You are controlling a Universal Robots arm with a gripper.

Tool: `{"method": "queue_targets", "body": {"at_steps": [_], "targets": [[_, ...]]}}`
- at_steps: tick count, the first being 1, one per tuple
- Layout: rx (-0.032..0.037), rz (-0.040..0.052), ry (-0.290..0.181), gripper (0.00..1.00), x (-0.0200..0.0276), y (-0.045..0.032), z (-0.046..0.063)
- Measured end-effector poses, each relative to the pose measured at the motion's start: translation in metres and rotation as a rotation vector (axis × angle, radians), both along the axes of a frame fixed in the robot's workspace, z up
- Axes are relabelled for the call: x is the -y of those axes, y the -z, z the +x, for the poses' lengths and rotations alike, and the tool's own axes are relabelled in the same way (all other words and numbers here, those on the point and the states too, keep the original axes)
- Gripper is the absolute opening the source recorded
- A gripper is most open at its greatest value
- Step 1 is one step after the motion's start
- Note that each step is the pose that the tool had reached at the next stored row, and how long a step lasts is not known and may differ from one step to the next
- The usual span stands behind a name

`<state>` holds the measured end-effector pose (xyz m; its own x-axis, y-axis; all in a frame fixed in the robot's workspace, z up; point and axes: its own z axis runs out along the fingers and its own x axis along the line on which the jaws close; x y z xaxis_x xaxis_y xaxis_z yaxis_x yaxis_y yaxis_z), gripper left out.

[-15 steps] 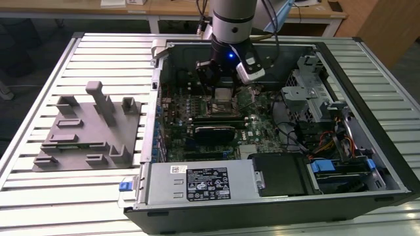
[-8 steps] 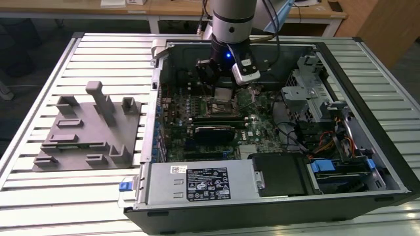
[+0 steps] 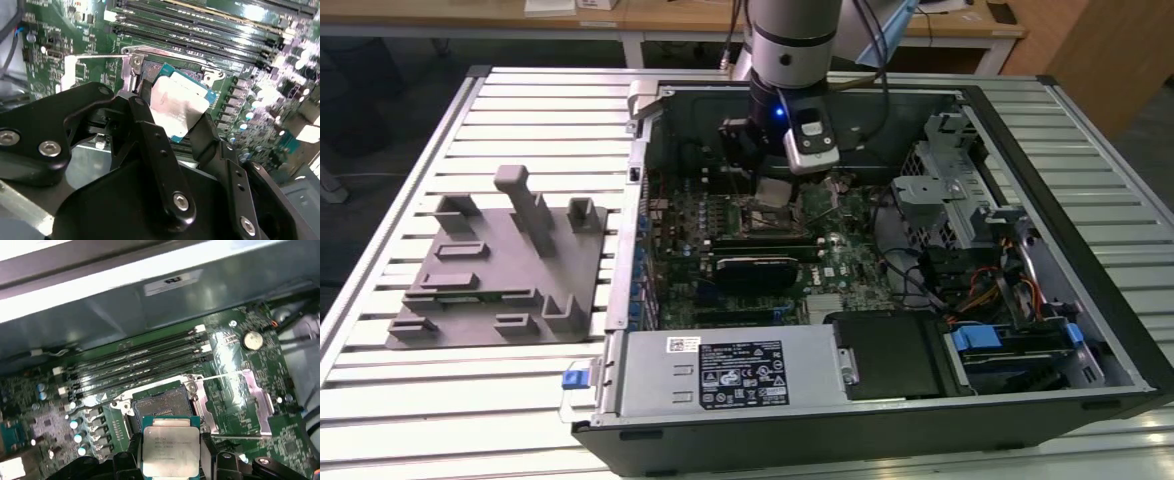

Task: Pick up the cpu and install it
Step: 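Place the cpu into insertion slot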

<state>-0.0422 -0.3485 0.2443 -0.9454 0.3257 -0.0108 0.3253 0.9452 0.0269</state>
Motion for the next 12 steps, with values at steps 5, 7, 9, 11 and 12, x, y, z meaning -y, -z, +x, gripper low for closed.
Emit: {"method": "queue_targets", "body": {"at_steps": [5,7,9,11,12], "targets": [[0.0,0.0,0.092,0.54,0.0,0.0,0.0],[0.0,0.0,0.128,0.54,0.0,0.0001,0.0],[0.0,0.0,0.164,0.54,0.0,0.0001,0.0],[0.0,0.0,0.201,0.54,0.0,0.0001,0.0],[0.0,0.0,0.218,0.54,0.0,0.0001,0.0]]}}
